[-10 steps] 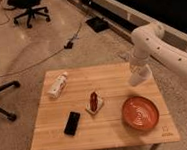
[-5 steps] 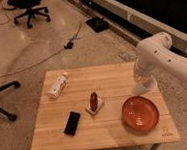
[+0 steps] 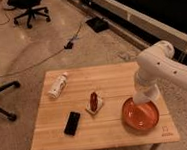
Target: Place the ceramic cup in the ceramic bowl
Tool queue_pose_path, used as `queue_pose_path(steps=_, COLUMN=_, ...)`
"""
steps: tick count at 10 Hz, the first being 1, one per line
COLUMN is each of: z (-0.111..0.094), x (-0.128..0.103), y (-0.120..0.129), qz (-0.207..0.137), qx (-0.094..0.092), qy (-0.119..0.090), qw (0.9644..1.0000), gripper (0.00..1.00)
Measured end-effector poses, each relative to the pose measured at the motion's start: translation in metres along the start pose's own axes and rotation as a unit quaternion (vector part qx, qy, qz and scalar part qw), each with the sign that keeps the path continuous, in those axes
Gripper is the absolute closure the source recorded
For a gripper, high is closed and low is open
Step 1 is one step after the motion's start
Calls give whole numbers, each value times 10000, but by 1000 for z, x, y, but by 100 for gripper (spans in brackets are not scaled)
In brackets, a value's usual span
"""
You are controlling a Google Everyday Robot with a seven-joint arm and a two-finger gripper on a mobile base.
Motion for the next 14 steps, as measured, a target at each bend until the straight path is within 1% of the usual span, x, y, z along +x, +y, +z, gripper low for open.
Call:
queue_pose_path(steps=2, z=6, x=-9, y=4, qz=-48, qx=-98, qy=92, qw=9999, gripper=89)
queue_pose_path(steps=4, z=15, x=-20, y=-3, qz=-118, qx=-181, qy=165, qw=9996, gripper=89)
queue_pose_path(steps=6, z=18, x=-20, y=1, qz=-83, qx=-205, qy=213, qw=9995, gripper=89)
queue_pose_path(steps=8, z=31, x=-25, y=-2, qz=-124, qx=-259, qy=276, qw=9992, gripper=89)
queue_pose_path(steps=9, z=33, x=-28, y=-1, qz=-104, qx=-293, qy=306, qw=9990, gripper=89)
queue_pose_path(steps=11, z=37, x=-28, y=-3, qz=-82, qx=-293, qy=355, qw=9989, gripper=89)
queue_pose_path(steps=12, z=40, x=-28, y=-5, qz=-99, qx=-290, qy=369, qw=9988, gripper=87)
queue_pose_path(steps=14, z=48, x=-29, y=-4, qz=-95, qx=-318, qy=387, qw=9987, gripper=69)
